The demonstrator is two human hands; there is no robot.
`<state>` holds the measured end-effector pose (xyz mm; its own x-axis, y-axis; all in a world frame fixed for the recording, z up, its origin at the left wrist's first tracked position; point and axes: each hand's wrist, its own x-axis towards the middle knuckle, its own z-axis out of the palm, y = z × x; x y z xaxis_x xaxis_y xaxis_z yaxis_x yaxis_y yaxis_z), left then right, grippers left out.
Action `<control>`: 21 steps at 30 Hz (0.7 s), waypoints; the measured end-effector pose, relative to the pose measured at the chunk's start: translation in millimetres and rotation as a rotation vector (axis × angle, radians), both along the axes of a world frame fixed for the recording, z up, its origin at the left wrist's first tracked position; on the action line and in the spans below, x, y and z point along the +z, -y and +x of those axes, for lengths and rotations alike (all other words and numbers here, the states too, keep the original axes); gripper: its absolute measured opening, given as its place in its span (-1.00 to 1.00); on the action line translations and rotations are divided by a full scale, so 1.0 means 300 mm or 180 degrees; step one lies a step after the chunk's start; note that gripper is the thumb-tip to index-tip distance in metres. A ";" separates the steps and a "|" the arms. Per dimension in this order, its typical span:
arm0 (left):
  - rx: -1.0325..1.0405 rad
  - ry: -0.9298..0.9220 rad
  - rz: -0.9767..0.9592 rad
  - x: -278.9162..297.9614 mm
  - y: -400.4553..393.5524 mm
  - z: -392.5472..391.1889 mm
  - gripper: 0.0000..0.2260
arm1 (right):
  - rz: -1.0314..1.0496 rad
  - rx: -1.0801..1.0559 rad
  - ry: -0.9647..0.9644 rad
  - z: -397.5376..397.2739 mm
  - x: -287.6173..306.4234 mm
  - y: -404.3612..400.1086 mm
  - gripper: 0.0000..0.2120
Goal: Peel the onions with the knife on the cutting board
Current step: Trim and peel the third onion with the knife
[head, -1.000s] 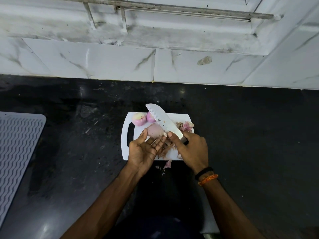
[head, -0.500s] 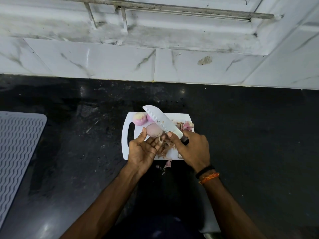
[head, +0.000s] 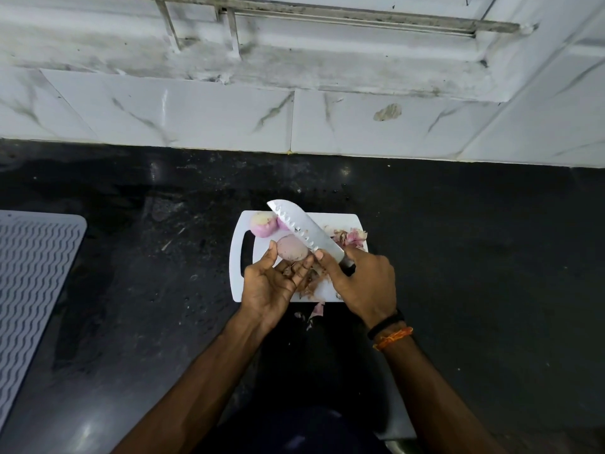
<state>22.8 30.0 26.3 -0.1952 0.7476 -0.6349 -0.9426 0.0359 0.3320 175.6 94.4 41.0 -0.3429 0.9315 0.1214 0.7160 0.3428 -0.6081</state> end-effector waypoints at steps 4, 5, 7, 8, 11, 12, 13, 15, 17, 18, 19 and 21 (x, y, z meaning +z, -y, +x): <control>0.0048 -0.0102 -0.0075 -0.008 -0.004 0.004 -0.72 | 0.0188 0.0143 0.0087 0.001 -0.009 0.022 -0.48; 0.0049 -0.0120 -0.0085 -0.013 -0.005 0.004 -0.73 | 0.0218 0.0211 0.0104 0.001 -0.008 0.027 -0.52; 0.0043 -0.0155 -0.0098 -0.020 -0.006 0.003 -0.75 | 0.0176 0.0260 0.0070 0.000 -0.016 0.035 -0.51; 0.0037 -0.0150 -0.0089 -0.021 -0.007 0.002 -0.74 | 0.0122 0.0188 0.0011 -0.002 -0.019 0.036 -0.47; 0.0034 -0.0101 -0.0029 -0.025 -0.007 0.000 -0.68 | 0.0025 -0.0121 0.0014 -0.006 -0.016 0.027 -0.46; 0.0040 -0.0100 -0.0013 -0.022 -0.006 0.001 -0.68 | 0.0014 -0.0173 0.0059 -0.007 -0.010 0.021 -0.50; 0.0041 -0.0101 0.0001 -0.023 -0.005 0.001 -0.69 | 0.0003 -0.0185 0.0100 -0.008 -0.008 0.018 -0.51; 0.0037 -0.0097 -0.0021 -0.021 -0.006 0.002 -0.69 | 0.0006 -0.0152 0.0135 -0.006 -0.010 0.017 -0.51; 0.0050 -0.0076 -0.0058 -0.018 -0.010 0.007 -0.71 | 0.0152 -0.0097 0.0147 -0.004 -0.012 0.026 -0.48; 0.0052 -0.0085 -0.0086 -0.014 -0.011 0.009 -0.73 | 0.0225 -0.0055 0.0136 -0.003 -0.010 0.032 -0.49; 0.0048 -0.0097 -0.0124 -0.012 -0.012 0.010 -0.73 | 0.0248 0.0004 0.0119 -0.004 -0.005 0.038 -0.52; 0.0032 -0.0071 -0.0165 -0.006 -0.012 0.012 -0.71 | 0.0217 0.0139 0.0118 -0.007 0.002 0.044 -0.60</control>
<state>26.4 33.5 24.4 -0.2169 0.7117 -0.6682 -0.9354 0.0442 0.3507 173.5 81.1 41.6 -0.3885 0.9055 0.1705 0.7211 0.4140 -0.5556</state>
